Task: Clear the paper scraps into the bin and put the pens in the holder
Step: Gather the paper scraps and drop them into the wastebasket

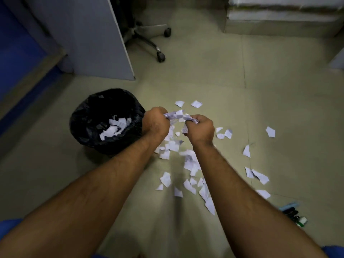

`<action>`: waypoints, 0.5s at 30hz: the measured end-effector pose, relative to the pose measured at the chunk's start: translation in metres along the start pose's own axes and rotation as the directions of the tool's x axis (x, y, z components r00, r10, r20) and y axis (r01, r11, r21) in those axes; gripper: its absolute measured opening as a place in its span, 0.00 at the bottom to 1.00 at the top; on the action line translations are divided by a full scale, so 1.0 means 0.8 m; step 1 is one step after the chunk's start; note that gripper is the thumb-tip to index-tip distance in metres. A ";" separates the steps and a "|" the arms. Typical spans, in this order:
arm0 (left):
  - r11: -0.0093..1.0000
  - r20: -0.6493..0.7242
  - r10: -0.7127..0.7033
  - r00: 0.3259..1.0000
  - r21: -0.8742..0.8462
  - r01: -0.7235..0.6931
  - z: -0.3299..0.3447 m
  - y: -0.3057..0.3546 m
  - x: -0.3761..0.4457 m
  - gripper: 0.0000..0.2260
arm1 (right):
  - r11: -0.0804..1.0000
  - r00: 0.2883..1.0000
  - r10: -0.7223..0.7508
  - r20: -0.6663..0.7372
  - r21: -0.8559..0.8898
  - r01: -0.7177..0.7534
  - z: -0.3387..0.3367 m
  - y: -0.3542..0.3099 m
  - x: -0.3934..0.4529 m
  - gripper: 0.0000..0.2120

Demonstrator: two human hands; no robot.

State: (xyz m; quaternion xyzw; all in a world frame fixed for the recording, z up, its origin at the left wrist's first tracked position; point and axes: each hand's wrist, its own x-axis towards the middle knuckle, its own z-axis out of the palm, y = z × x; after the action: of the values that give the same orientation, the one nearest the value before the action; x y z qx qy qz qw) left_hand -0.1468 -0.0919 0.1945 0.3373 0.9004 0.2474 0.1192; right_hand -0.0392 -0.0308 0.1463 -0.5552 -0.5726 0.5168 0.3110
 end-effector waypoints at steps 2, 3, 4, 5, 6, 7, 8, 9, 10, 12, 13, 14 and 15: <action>1.000 -0.074 -0.007 0.997 -0.014 0.006 -0.040 -0.010 0.017 0.04 | 0.999 0.999 -0.039 0.023 0.028 0.039 0.024 -0.037 -0.004 0.08; 1.000 -0.106 -0.022 0.994 -0.015 0.020 -0.057 -0.017 0.025 0.04 | 0.998 0.998 -0.056 0.042 0.031 0.054 0.037 -0.052 -0.006 0.07; 0.999 -0.136 -0.041 0.990 -0.010 0.040 -0.077 -0.027 0.034 0.04 | 0.996 0.995 -0.080 0.060 0.031 0.078 0.054 -0.071 -0.010 0.06; 0.998 -0.158 -0.055 0.986 -0.005 0.055 -0.092 -0.034 0.041 0.04 | 0.995 0.992 -0.098 0.077 0.026 0.097 0.068 -0.085 -0.011 0.06; 0.997 -0.182 -0.073 0.981 -0.001 0.074 -0.107 -0.042 0.050 0.04 | 0.992 0.988 -0.122 0.094 0.019 0.121 0.083 -0.100 -0.016 0.06; 0.996 -0.208 -0.087 0.974 0.002 0.090 -0.122 -0.051 0.057 0.04 | 0.990 0.983 -0.140 0.116 0.017 0.139 0.099 -0.114 -0.021 0.06; 0.994 -0.232 -0.107 0.967 0.009 0.113 -0.133 -0.059 0.062 0.05 | 0.987 0.977 -0.158 0.142 -0.001 0.160 0.113 -0.124 -0.027 0.05; 0.990 -0.263 -0.131 0.956 0.019 0.140 -0.147 -0.072 0.068 0.07 | 0.983 0.968 -0.176 0.178 -0.027 0.184 0.131 -0.135 -0.034 0.05; 0.987 -0.283 -0.141 0.949 0.034 0.157 -0.154 -0.082 0.071 0.07 | 0.978 0.960 -0.186 0.208 -0.059 0.202 0.143 -0.140 -0.040 0.06; 0.977 -0.288 -0.170 0.942 0.073 0.198 -0.160 -0.104 0.075 0.07 | 0.966 0.942 -0.199 0.271 -0.107 0.235 0.167 -0.144 -0.050 0.07; 0.974 -0.281 -0.181 0.943 0.081 0.212 -0.160 -0.115 0.075 0.07 | 0.958 0.933 -0.203 0.298 -0.135 0.252 0.179 -0.142 -0.053 0.07; 0.972 -0.269 -0.191 0.944 0.079 0.219 -0.157 -0.126 0.074 0.07 | 0.945 0.920 -0.208 0.332 -0.174 0.277 0.188 -0.139 -0.055 0.07; 0.974 -0.254 -0.188 0.949 0.079 0.214 -0.153 -0.139 0.073 0.07 | 0.924 0.902 -0.216 0.374 -0.220 0.313 0.197 -0.134 -0.059 0.07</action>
State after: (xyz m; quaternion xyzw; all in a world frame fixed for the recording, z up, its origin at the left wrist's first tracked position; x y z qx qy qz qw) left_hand -0.2981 -0.1700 0.2369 0.2164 0.9497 0.2257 0.0137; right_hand -0.2108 -0.0986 0.2143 -0.4106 -0.7547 0.4733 0.1944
